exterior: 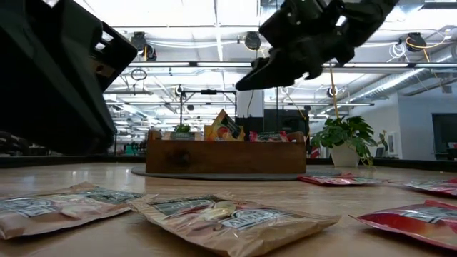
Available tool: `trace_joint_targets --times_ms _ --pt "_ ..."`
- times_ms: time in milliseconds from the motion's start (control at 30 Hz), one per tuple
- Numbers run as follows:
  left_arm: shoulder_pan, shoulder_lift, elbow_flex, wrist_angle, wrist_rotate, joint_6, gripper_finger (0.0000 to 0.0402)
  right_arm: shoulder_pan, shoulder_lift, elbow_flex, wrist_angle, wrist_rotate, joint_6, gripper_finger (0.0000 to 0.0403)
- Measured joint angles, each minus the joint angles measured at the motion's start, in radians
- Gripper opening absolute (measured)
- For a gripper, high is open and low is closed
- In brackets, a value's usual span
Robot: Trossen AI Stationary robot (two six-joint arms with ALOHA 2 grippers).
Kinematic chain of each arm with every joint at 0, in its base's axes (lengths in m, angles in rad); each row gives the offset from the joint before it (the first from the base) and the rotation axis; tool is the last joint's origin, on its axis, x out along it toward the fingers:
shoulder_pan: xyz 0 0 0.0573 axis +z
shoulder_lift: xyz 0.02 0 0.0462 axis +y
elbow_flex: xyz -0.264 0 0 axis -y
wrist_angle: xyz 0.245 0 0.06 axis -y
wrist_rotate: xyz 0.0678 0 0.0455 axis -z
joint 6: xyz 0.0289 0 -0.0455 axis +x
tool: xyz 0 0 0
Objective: Pick & Place Tea
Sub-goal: Put the mango tea sachet into the middle compartment of the wooden organizer
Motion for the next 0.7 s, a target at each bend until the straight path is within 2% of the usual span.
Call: trace_joint_targets --times_ms 100,367,700 --pt "0.005 0.0 0.0 0.0 0.0 -0.005 0.0035 -0.02 -0.003 -0.026 0.077 0.043 0.064 0.015" --pt "0.005 0.0 0.0 -0.003 0.001 -0.003 0.0035 -0.085 0.075 -0.022 0.097 -0.087 0.11 0.0148" --pt "0.005 0.0 0.0 -0.004 0.002 -0.003 0.0035 -0.083 0.189 0.022 0.105 -0.091 0.09 0.0148"
